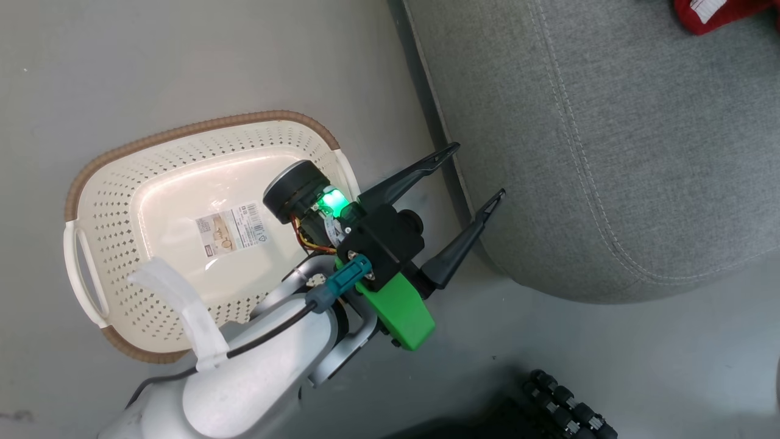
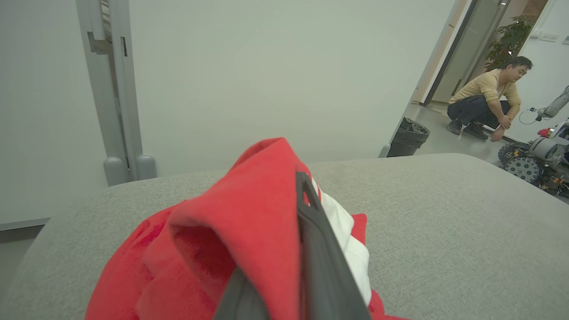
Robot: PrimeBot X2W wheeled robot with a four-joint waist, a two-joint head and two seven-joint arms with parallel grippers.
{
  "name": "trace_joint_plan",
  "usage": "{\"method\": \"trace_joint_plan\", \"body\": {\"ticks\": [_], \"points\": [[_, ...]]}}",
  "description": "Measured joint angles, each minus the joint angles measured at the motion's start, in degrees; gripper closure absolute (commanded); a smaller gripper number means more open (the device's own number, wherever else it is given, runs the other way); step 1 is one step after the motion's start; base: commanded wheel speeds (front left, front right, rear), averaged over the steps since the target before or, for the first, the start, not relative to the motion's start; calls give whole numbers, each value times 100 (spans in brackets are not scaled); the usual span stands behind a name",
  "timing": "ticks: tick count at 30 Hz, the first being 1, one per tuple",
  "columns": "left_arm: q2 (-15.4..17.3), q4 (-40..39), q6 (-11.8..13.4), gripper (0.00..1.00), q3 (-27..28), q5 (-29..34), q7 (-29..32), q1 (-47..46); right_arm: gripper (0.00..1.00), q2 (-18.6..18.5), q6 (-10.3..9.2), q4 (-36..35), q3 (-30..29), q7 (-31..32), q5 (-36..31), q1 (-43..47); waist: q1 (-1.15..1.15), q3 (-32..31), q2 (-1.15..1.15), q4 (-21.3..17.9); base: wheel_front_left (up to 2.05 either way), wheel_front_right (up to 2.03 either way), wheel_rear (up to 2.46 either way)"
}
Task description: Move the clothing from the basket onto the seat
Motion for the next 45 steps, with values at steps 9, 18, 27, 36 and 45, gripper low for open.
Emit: {"method": "trace_joint_plan", "body": {"ticks": [9,18,27,36,45], "points": [[-73,233,54,0,-78,-76,-137,153,0,659,0,-301,-1346,-1,-668,665,-1,-332,0,22,0,0,0],[-304,999,315,0,113,-381,-899,716,0,1301,-2,-1018,-1449,-1,-75,1966,-1,-1120,0,101,0,0,0],[-581,1960,706,0,973,-665,-1525,1546,0,1230,2,-1182,330,0,570,3879,-2,-2127,0,455,0,0,0],[-837,1927,849,0,2603,-20,-1549,2898,0,1223,0,-1244,2027,-1,903,4802,-2,-3098,0,976,0,0,0],[-1255,1272,435,0,4043,603,-1558,3850,0,1397,0,-2035,2004,-1,55,5341,-2,-3986,0,1468,0,0,0]]}}
